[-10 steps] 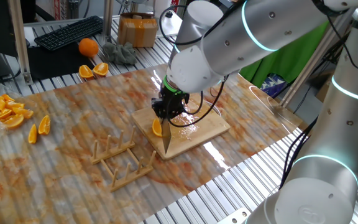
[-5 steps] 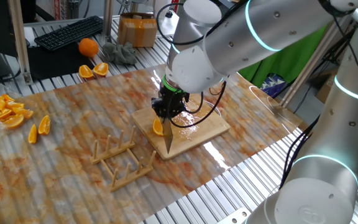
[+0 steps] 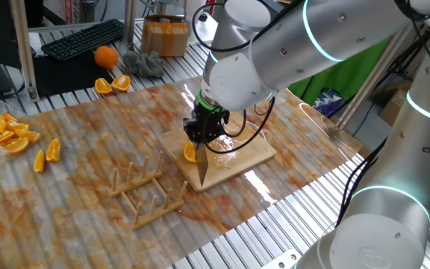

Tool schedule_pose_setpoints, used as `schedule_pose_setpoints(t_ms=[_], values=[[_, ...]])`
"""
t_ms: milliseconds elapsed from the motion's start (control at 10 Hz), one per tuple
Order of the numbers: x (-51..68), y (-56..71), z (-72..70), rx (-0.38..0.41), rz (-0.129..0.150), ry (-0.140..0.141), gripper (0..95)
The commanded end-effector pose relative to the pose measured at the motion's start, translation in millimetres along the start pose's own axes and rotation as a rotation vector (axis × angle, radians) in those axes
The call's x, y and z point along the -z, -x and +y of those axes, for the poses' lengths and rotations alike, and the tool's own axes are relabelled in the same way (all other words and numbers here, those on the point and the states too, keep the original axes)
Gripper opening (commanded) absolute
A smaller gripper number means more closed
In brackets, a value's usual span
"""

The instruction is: Chop the orange

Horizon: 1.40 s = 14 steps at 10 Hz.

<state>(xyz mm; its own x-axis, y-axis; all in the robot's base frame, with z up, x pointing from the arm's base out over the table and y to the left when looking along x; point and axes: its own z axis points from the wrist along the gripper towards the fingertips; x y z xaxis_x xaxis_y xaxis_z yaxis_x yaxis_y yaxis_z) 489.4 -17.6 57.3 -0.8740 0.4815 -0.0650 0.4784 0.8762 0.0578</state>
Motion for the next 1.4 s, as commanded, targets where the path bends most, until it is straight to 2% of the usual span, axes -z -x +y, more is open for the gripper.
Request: schedule_pose_setpoints(t_ms=[100,200,300,400,500,900,1400], values=[[-10.2,1.2,1.0,-0.002,-0.015,0.002,0.0],[-19.0,1.8,1.9,-0.004,-0.027,0.005,0.0],[-20.1,2.0,2.1,-0.001,-0.027,0.000,0.0],[-15.8,1.5,1.8,0.002,-0.016,-0.010,0.0],[-10.9,2.0,2.1,0.000,-0.012,-0.006,0.0],[-5.6,-0.8,2.6,0.002,-0.003,-0.013,0.0],[4.3,-11.8,4.3,-0.008,0.015,-0.018,0.0]])
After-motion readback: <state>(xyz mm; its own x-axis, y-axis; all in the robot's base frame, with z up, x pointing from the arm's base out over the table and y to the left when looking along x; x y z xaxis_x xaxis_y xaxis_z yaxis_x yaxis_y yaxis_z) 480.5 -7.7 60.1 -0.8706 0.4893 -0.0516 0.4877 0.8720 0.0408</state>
